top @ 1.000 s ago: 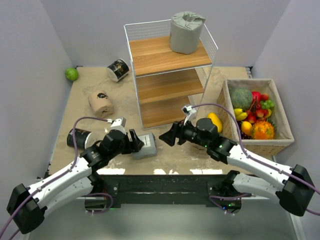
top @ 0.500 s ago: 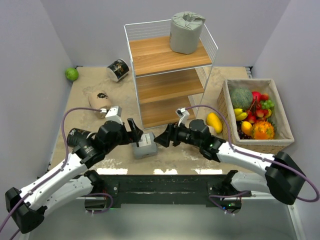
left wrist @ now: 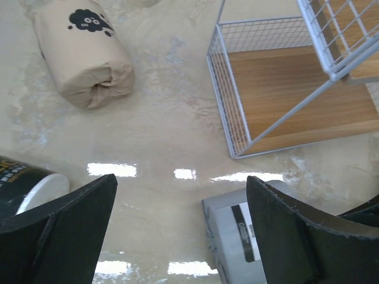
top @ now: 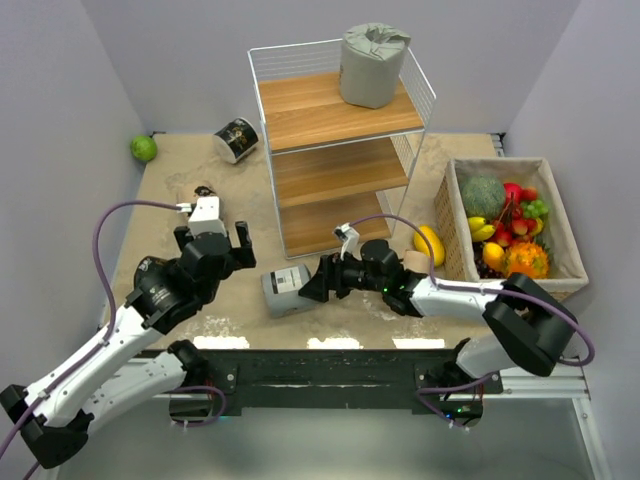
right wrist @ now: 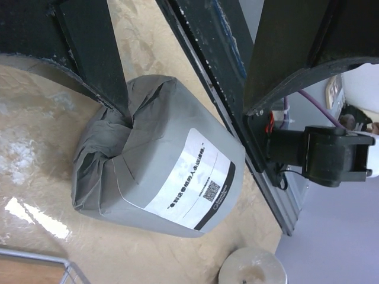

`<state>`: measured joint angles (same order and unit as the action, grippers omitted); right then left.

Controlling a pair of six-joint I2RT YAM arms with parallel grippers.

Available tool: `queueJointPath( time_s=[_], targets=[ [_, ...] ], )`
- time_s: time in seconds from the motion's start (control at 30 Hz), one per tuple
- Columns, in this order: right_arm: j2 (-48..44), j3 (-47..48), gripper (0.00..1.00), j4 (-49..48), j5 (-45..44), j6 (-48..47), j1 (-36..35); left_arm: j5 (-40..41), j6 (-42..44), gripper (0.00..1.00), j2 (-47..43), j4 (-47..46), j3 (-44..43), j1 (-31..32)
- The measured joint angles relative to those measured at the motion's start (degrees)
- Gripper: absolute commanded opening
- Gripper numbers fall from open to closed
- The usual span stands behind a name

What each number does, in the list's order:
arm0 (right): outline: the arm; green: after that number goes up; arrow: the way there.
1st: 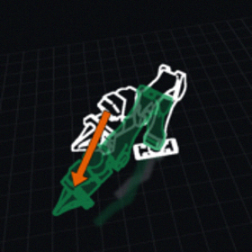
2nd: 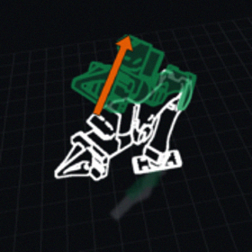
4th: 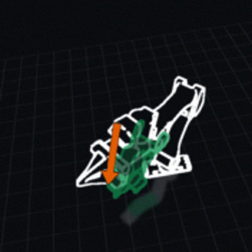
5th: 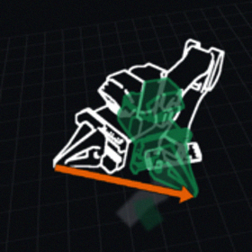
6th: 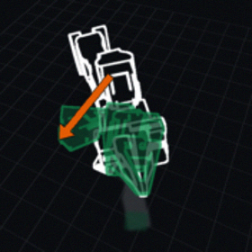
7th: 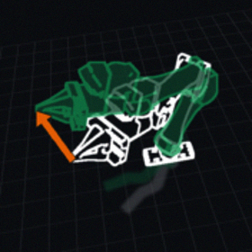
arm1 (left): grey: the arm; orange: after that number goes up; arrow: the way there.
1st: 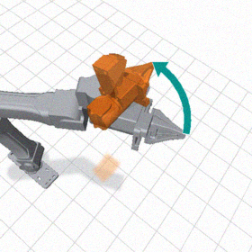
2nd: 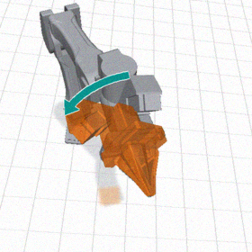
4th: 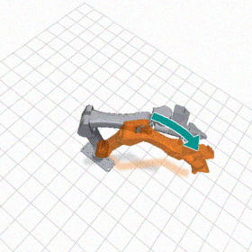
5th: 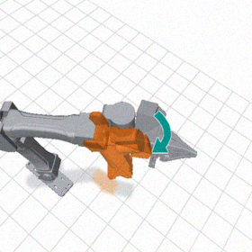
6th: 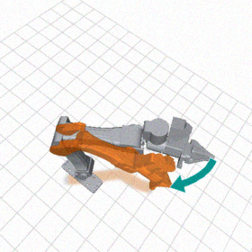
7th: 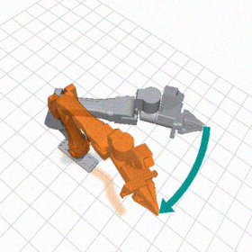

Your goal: Place and organize the paper towels onto the shelf

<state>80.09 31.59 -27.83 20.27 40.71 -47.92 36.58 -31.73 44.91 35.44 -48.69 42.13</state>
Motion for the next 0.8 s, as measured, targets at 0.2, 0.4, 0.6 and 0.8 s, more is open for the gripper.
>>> queueJointPath(
  time_s=[0.2, 0.4, 0.6, 0.8],
  targets=[
    [4.74, 0.11, 0.80, -5.49, 3.69, -0.20, 0.00, 2.08, 2.67, 0.96, -4.63, 0.09, 2.34, 0.00],
    [8.81, 2.43, 0.77, -8.02, 6.32, -1.09, -0.02, 2.89, 3.67, 0.96, -5.81, -0.09, 2.54, 0.00],
    [12.83, 3.48, 0.77, -11.58, 8.09, -1.09, -0.13, 3.17, 3.89, 0.96, -5.53, 0.02, 2.54, 0.00],
    [16.28, 4.02, 0.77, -12.85, 9.11, -1.05, -0.70, 3.26, 3.89, 0.96, -4.76, 0.09, 2.54, 0.00]
  ],
)
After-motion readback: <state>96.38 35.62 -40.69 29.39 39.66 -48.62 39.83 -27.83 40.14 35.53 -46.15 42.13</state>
